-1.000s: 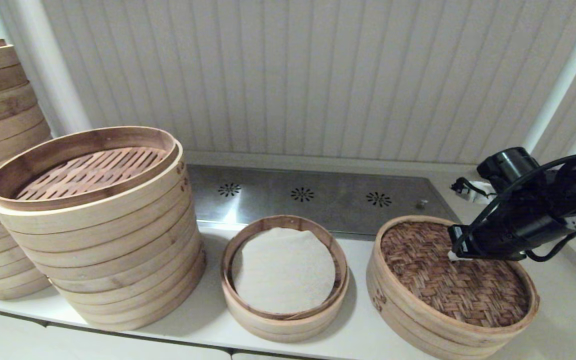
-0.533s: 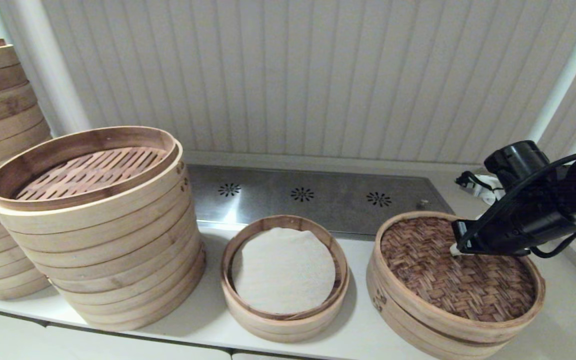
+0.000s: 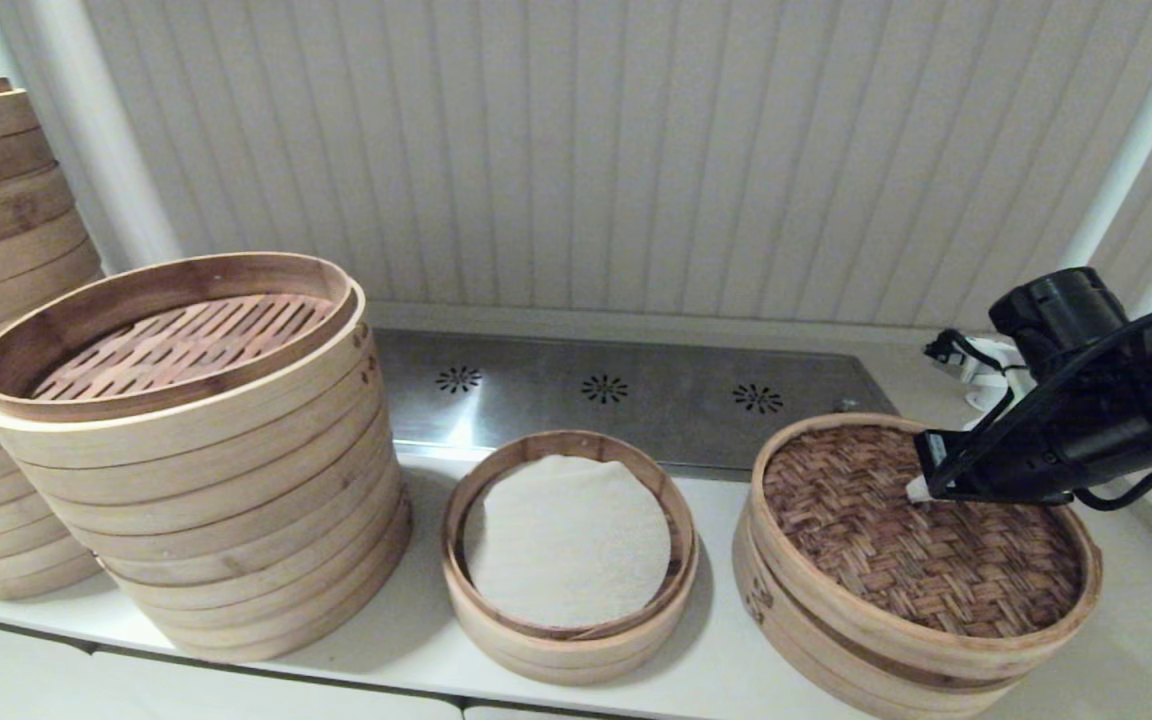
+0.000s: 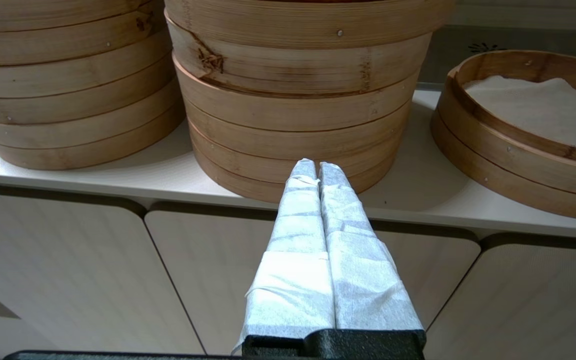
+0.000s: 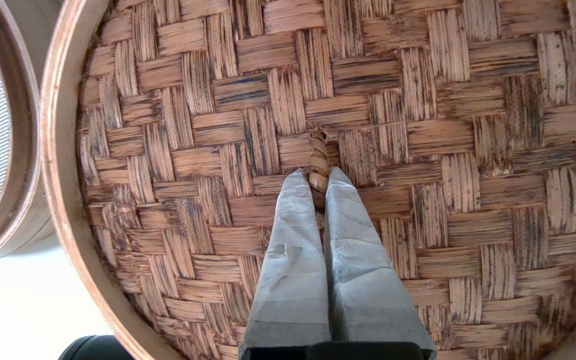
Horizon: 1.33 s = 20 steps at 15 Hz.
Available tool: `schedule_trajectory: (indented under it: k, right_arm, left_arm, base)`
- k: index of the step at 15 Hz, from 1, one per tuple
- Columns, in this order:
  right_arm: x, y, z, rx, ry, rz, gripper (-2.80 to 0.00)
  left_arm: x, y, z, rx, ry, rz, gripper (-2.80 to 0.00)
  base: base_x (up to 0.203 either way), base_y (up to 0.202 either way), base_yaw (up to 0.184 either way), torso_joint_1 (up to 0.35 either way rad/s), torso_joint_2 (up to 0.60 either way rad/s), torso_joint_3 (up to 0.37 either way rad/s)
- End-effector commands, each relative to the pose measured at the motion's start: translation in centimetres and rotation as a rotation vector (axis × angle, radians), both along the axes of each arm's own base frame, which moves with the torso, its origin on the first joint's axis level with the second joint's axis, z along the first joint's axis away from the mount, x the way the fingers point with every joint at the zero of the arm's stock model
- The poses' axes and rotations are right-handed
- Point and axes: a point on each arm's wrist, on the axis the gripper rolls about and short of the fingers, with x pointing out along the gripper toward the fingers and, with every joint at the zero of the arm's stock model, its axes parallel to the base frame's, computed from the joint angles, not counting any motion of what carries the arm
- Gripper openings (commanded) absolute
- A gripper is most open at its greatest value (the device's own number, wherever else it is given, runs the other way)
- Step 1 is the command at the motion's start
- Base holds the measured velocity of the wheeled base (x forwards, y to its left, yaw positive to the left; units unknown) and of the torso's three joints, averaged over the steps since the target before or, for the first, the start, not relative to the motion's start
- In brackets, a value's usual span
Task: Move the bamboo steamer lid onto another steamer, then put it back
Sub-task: Pick up the steamer, then put the steamer
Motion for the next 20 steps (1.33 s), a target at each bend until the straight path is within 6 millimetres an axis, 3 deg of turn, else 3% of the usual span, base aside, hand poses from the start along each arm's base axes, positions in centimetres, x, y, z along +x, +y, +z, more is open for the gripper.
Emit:
schedule_trajectory:
  k: [1,8,20]
  right_arm:
    - [-0.3,-0.1,0.5,0.004,-0.016,0.000,-2.80]
    - [-1.2,0.3,1.6,0.063,-0.049,0.051,-2.80]
    - [-1.0,3.3,2.4,0.095,-0.074,0.141,-2.80]
  left_arm:
    - [0.0,0.0,0.0,0.000,0.002,0.000,-2.80]
    - [0.0,0.0,0.0,0.000,0.002,0.000,-2.80]
    - [0.0,0.0,0.0,0.000,0.002,0.000,-2.80]
  base:
    - [0.000,0.000,0.000,0.000,0.00,0.000]
    - [0.000,0.000,0.000,0.000,0.00,0.000]
    - [0.000,0.000,0.000,0.000,0.00,0.000]
